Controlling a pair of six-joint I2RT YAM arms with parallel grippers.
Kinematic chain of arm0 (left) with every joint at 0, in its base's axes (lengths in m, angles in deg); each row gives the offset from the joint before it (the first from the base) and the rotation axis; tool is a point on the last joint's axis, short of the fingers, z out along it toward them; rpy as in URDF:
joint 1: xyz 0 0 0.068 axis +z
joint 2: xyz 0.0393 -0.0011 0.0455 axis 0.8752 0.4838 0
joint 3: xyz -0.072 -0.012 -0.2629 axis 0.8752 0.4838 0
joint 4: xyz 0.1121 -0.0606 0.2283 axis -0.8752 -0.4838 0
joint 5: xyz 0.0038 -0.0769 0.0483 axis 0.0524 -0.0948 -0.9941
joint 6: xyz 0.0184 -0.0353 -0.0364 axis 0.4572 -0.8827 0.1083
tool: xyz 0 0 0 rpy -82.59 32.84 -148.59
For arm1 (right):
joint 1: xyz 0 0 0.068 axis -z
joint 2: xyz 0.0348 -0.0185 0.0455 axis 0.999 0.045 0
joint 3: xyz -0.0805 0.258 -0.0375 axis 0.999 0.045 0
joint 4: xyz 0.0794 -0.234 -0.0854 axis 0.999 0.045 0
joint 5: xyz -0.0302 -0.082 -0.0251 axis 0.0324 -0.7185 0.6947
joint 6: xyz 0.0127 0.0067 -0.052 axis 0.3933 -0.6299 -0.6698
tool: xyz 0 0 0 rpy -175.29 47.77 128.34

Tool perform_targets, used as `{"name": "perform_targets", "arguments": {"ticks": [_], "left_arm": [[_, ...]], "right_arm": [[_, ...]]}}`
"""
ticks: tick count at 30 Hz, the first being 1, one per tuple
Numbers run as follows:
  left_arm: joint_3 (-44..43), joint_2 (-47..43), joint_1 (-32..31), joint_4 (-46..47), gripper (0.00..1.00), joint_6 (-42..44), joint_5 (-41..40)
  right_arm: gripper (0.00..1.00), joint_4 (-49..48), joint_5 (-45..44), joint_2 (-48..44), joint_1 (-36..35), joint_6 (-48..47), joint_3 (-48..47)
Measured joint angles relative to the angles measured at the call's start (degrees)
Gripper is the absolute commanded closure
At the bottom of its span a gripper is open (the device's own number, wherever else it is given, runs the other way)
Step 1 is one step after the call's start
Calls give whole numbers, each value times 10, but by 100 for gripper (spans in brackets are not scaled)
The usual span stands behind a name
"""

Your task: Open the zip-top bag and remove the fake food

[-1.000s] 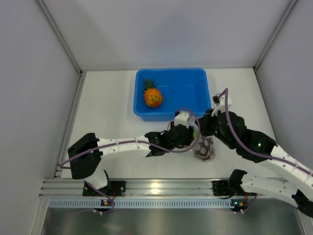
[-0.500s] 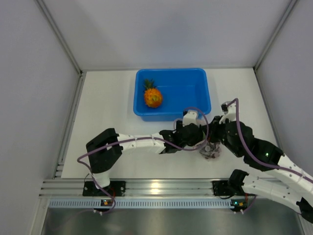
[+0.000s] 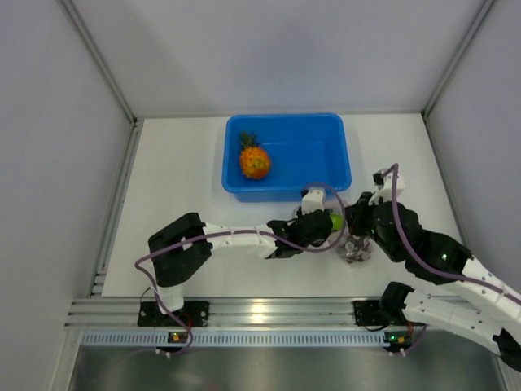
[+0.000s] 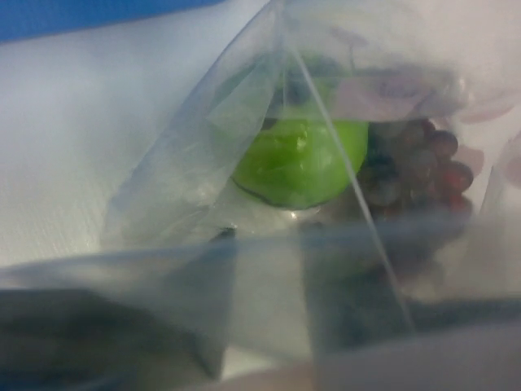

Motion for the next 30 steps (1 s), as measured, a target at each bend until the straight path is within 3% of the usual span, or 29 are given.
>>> {"name": "perform_targets", "arguments": {"ticks": [3, 4, 12, 20, 30], "left_arm": [[44, -25, -1, 29, 82, 2, 16], [58, -35, -1, 43, 84, 6, 21], [146, -107, -3, 144, 85, 30, 37], [217, -174, -24, 222, 83, 76, 31], [225, -179, -30, 264, 82, 144, 68]], "right_arm": [[100, 1, -10, 30, 2, -14, -23], [100, 0, -11, 42, 5, -20, -31], [100, -10, 42, 133, 74, -65, -79], [100, -17, 107, 208, 90, -87, -105], [100, -45, 176, 226, 100, -113, -148]]}}
